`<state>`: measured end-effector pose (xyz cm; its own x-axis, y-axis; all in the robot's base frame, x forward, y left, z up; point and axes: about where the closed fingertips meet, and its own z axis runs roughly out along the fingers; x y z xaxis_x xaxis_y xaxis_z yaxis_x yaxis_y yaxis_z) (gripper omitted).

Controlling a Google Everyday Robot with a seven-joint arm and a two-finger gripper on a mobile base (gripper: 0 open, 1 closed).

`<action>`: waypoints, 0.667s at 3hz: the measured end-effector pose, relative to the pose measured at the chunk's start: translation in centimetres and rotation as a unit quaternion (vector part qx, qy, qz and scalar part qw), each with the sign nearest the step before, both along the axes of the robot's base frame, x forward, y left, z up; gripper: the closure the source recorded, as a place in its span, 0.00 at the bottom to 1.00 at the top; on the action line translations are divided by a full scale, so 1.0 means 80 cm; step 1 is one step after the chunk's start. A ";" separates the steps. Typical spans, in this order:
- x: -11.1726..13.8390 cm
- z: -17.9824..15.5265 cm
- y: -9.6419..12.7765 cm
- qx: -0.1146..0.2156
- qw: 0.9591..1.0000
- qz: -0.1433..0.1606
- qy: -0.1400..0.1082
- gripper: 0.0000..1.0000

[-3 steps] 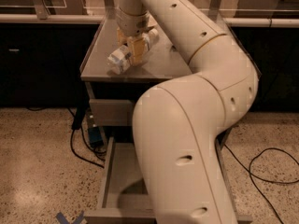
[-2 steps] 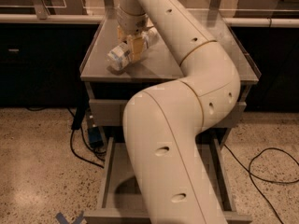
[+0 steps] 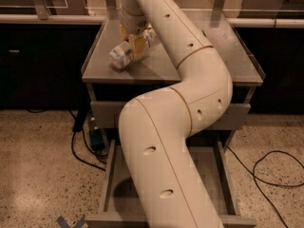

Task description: Pick blue plastic bottle from middle drawer and place on counter

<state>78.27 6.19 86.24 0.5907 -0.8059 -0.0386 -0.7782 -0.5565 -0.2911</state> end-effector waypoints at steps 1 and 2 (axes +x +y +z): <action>0.004 -0.001 -0.001 0.000 1.000 -0.004 -0.003 1.00; 0.004 -0.001 -0.001 0.000 1.000 -0.004 -0.003 0.82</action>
Offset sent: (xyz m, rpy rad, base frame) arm 0.0030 -0.0004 -0.0008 -0.0007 -0.0054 -0.0062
